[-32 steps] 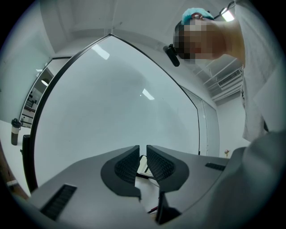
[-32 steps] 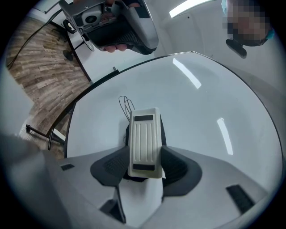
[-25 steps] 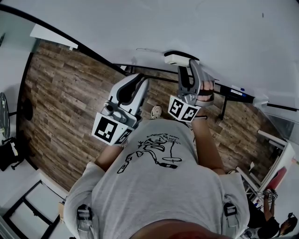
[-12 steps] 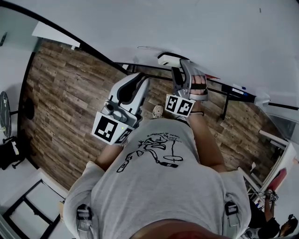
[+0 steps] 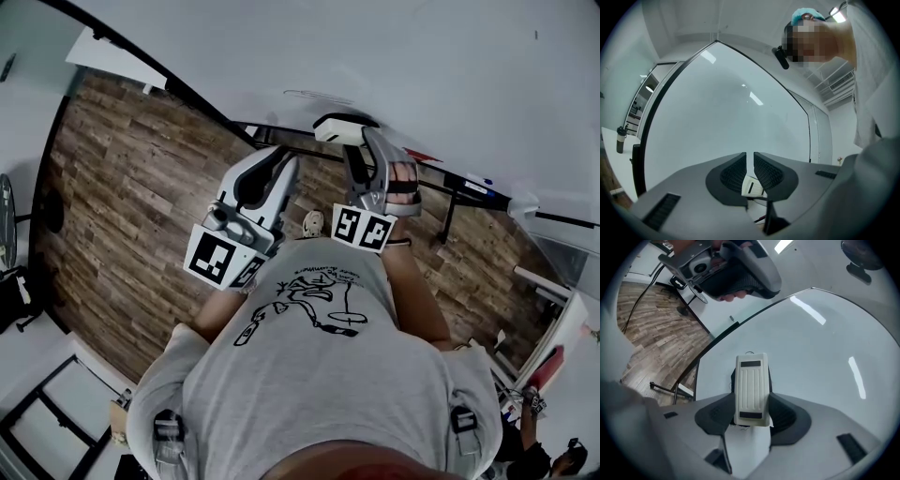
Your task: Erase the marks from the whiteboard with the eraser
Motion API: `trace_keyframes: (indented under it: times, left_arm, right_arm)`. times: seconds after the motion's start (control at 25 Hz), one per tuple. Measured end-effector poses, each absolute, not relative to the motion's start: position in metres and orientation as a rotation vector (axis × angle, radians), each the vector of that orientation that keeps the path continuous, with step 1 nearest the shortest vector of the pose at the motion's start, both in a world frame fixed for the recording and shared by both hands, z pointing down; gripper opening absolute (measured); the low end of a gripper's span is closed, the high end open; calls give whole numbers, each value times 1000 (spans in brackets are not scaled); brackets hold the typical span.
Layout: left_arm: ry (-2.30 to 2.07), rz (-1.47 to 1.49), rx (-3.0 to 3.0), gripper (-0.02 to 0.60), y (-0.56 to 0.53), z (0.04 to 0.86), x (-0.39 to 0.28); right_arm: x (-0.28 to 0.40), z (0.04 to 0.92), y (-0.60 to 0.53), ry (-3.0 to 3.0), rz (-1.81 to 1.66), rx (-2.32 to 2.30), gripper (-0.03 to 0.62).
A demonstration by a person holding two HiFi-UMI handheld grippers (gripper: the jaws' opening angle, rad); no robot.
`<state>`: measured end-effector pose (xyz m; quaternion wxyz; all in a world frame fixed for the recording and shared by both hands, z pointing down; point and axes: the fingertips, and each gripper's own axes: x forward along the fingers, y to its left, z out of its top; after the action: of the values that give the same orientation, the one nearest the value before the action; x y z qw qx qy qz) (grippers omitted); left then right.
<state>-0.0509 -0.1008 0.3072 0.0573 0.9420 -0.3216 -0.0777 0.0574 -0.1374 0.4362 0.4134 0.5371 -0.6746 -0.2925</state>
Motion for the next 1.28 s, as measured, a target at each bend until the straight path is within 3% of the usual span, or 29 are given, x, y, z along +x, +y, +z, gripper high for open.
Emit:
trace_keyframes:
  times: [0.56,1.28]
  left_arm:
    - [-988,-267,2855,61,-110,303,-58]
    - [-987,-272,2846,61,-119,308,-59]
  right_arm:
    - [71,309,-141,-1651,-919,1583,230]
    - [73,315,-162,-1561,-941,1603,229]
